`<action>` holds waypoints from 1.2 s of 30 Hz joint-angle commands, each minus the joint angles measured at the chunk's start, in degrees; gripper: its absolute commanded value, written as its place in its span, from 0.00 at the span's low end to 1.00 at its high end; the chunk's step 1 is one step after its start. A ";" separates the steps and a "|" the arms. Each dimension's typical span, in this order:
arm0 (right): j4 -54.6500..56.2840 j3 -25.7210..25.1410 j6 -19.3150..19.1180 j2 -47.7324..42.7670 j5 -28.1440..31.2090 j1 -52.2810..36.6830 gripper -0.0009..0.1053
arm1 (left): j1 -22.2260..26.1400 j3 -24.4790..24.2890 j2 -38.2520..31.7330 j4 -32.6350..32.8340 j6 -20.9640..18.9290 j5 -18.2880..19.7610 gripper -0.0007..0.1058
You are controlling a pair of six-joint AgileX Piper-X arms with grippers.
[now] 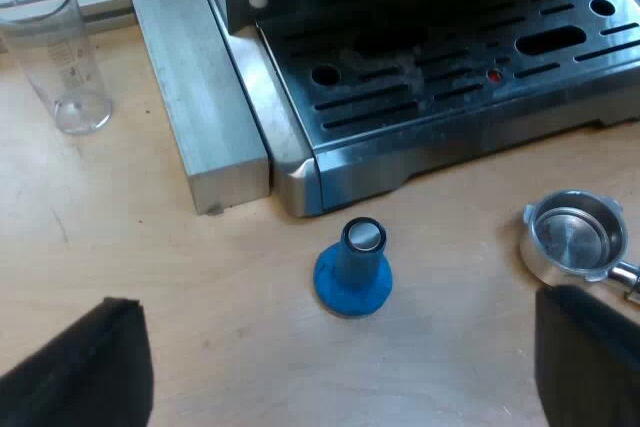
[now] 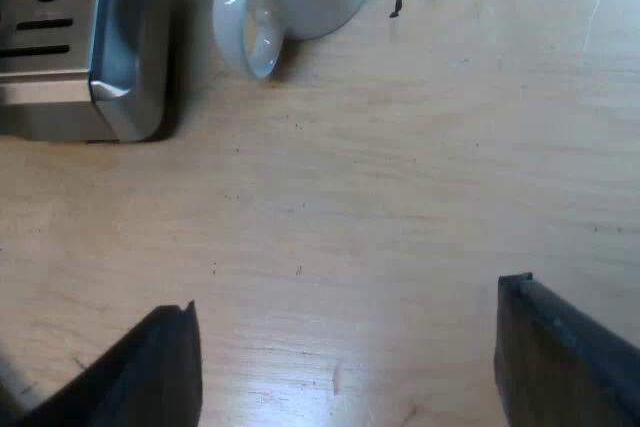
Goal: Grind coffee beans and then tamp
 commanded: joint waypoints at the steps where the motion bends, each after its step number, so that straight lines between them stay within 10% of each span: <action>1: 1.36 -0.35 -2.17 -4.64 -0.14 -0.20 0.60 | -0.09 -0.34 -2.12 0.56 -0.04 -0.20 0.75; 15: 5.00 -0.35 -2.81 -30.69 -0.16 -0.20 0.60 | -0.09 -0.44 -19.73 7.57 1.25 -1.18 0.75; 29: 5.32 -1.79 -2.36 -30.70 -1.92 -0.20 0.60 | 0.05 -0.87 -23.58 8.50 6.07 -3.54 0.75; 36: -3.45 -0.21 -2.36 -30.70 -1.92 -0.20 0.60 | 0.05 2.47 -23.58 -5.21 2.03 -8.86 0.75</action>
